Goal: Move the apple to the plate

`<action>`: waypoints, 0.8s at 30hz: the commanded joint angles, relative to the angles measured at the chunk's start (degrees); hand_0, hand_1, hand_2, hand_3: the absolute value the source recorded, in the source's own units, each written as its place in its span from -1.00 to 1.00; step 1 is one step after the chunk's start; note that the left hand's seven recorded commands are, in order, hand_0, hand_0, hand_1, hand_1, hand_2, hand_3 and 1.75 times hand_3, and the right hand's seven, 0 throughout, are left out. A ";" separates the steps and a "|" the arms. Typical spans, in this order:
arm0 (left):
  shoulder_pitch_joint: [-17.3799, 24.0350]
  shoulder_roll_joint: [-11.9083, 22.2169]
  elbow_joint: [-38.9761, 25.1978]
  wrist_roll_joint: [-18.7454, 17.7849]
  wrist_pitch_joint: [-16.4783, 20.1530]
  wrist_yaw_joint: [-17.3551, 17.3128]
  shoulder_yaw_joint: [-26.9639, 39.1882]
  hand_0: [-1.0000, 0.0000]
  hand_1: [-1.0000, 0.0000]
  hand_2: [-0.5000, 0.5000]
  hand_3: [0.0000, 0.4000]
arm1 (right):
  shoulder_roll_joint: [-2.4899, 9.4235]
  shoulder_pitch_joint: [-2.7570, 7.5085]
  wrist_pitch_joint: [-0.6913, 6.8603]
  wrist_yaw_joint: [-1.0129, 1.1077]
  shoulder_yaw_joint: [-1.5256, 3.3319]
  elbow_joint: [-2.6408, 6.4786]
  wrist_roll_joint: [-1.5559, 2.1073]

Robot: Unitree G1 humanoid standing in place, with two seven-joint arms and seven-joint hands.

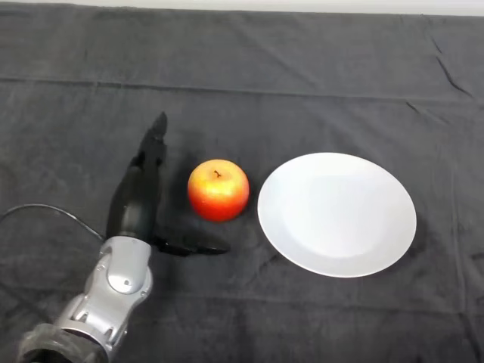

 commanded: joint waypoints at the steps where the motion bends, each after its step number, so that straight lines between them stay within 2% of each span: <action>1: -3.76 -0.07 3.24 -0.74 -1.59 0.96 -1.33 1.00 1.00 0.00 -1.00 | -0.15 0.87 -0.05 -0.41 -0.55 -2.12 0.68; 16: -9.27 -2.79 12.16 -3.72 -4.79 0.14 -6.61 0.97 1.00 -0.02 -0.97 | -0.32 0.74 -0.14 -0.15 -0.64 -1.68 0.74; 17: -9.50 -2.91 12.60 -3.89 -4.95 0.11 -6.93 0.13 0.43 -0.15 -0.13 | -0.33 0.74 -0.14 -0.14 -0.65 -1.65 0.75; 18: -9.73 -3.02 13.05 -4.08 -5.12 0.07 -7.26 -0.91 -0.73 -0.09 0.91 | -0.35 0.73 -0.15 -0.12 -0.66 -1.62 0.75; 19: -9.91 -3.11 13.41 -4.23 -5.27 0.05 -7.55 -1.00 -1.00 0.00 1.00 | -0.36 0.72 -0.15 -0.10 -0.66 -1.59 0.75; 24: -10.53 -3.41 15.00 -4.84 -6.05 0.12 -9.25 -1.00 -1.00 0.00 1.00 | -0.41 0.68 -0.18 -0.02 -0.69 -1.46 0.77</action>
